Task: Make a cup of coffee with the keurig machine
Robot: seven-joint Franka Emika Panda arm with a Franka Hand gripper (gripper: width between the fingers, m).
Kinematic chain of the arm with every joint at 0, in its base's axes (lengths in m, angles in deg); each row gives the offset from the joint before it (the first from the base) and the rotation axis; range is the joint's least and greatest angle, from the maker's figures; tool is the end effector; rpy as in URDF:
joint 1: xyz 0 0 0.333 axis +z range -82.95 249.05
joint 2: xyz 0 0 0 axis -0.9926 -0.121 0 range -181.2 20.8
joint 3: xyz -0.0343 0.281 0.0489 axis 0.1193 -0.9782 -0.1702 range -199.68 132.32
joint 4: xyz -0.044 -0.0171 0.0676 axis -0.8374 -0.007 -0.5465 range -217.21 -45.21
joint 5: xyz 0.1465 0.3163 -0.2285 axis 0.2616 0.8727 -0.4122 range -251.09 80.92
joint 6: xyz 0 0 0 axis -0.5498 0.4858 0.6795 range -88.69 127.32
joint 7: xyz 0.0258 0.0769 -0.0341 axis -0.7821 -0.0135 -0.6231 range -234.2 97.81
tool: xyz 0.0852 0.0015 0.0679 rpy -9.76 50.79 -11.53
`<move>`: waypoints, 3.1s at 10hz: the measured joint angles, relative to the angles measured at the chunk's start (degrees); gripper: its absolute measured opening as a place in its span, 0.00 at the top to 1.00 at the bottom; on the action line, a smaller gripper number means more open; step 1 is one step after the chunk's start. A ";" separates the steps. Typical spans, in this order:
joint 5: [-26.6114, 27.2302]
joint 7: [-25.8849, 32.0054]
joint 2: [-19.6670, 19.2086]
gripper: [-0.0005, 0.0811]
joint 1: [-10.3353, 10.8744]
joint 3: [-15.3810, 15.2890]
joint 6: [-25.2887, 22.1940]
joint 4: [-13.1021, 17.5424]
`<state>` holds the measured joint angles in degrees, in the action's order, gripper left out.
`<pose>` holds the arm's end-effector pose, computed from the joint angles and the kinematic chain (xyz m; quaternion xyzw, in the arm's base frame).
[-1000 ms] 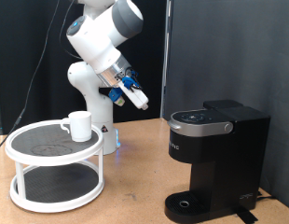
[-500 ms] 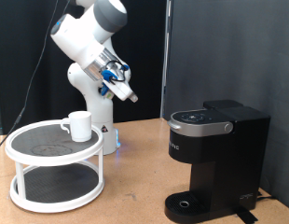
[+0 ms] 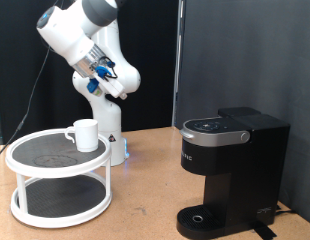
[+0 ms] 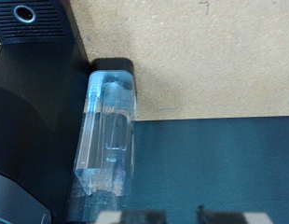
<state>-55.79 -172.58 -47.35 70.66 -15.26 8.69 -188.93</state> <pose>0.3480 -0.1432 0.4008 -0.3231 0.8724 0.3356 0.1480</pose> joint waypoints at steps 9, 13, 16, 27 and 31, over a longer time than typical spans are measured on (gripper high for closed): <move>-6.10 7.86 1.44 0.99 -3.14 9.69 -7.82 2.31; -6.15 9.05 -0.67 0.99 -3.48 15.91 -10.68 8.42; -6.40 10.80 -4.10 0.99 -3.39 18.53 -14.64 13.08; -10.10 14.33 -9.06 0.50 -3.42 19.02 -11.09 12.95; -12.92 16.42 -9.27 0.15 -3.41 18.85 -3.25 6.50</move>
<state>-68.71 -156.16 -56.62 67.24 3.59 5.44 -182.42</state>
